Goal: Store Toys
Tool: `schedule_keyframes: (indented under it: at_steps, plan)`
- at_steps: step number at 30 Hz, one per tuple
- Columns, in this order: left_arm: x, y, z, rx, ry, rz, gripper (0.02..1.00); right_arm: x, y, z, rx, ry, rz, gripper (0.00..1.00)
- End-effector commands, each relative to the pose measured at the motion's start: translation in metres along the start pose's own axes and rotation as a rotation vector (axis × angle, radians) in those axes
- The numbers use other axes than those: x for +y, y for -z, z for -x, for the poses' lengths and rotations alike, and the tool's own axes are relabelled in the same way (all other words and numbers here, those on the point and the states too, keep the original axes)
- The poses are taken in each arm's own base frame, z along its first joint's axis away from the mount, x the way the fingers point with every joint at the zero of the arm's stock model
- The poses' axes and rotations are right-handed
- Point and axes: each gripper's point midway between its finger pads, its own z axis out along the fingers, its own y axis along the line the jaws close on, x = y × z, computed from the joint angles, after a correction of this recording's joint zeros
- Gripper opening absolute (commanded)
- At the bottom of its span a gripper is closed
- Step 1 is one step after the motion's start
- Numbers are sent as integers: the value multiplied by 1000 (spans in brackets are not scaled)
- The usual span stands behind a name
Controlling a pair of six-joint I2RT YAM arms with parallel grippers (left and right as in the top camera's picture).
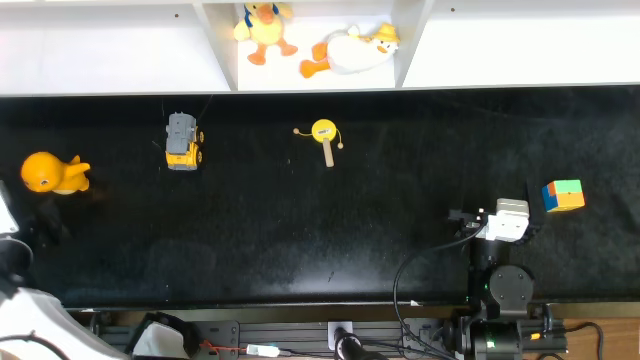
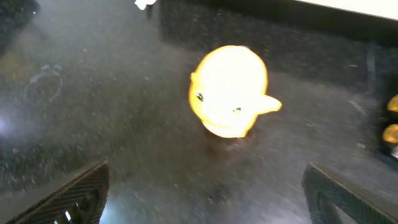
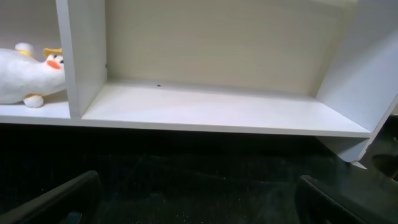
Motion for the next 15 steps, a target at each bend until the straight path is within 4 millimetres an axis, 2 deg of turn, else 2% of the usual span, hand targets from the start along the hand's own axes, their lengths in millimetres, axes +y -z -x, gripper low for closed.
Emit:
schedule_keyframes:
  at_steps: [1, 7, 13, 14, 15]
  plan:
    - [-6, -28, 19, -1, -85, -40, 998, 1, 0, -4, 2, 4, 4, 996]
    - [-18, -61, 19, 60, -111, -100, 998, 1, 0, -4, 2, 4, 4, 996]
    - [-4, -84, 19, 89, -112, -73, 998, 1, 0, -4, 2, 4, 4, 996]
    - [-2, -87, 19, 93, -112, -70, 980, 1, 0, -4, 2, 4, 4, 993]
    - [-1, -89, 18, 98, -110, -70, 906, 1, 0, -4, 2, 4, 4, 993]
